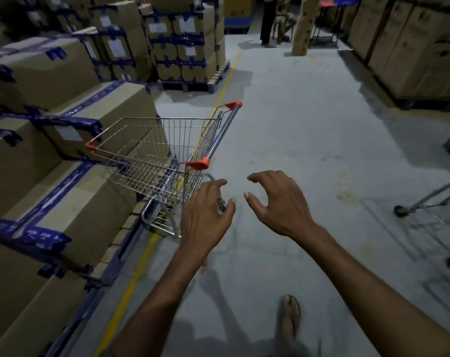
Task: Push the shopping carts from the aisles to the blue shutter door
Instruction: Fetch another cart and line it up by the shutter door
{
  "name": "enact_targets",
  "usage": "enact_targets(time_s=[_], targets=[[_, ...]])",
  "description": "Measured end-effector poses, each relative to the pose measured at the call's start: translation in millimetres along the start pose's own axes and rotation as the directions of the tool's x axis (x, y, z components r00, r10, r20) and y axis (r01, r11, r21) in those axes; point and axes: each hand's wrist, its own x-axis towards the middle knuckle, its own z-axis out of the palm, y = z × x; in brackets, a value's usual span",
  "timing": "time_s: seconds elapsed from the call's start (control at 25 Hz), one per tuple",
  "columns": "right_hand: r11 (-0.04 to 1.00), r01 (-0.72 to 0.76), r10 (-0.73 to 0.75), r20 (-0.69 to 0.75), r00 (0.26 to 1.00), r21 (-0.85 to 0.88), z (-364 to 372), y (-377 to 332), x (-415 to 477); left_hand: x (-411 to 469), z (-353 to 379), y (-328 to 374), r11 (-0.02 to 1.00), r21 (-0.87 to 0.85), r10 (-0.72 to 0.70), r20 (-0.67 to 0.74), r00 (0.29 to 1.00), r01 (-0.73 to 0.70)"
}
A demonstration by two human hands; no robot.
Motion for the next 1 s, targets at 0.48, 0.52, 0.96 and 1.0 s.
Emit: enact_targets(time_s=[0.48, 0.52, 0.96, 1.0], targets=[[0.956, 0.282, -0.294, 0.332, 0.896, 0.087, 82.0, 163.4, 225.4, 187.7, 115.4, -12.9, 0.940, 0.205, -0.256, -0.096, 0.962, 0.271], [0.950, 0.297, -0.313, 0.345, 0.885, 0.098, 91.1, 169.7, 240.4, 197.8, 122.0, -16.1, 0.930, 0.227, -0.275, -0.093, 0.957, 0.289], [0.879, 0.474, -0.413, 0.596, 0.689, 0.062, 224.5, 228.3, 385.9, 314.4, 208.3, -114.9, 0.810, 0.265, -0.568, 0.139, 0.811, 0.522], [0.858, 0.513, -0.411, 0.633, 0.656, 0.025, 231.8, 233.3, 394.1, 321.5, 212.9, -117.1, 0.789, 0.275, -0.599, 0.148, 0.787, 0.549]])
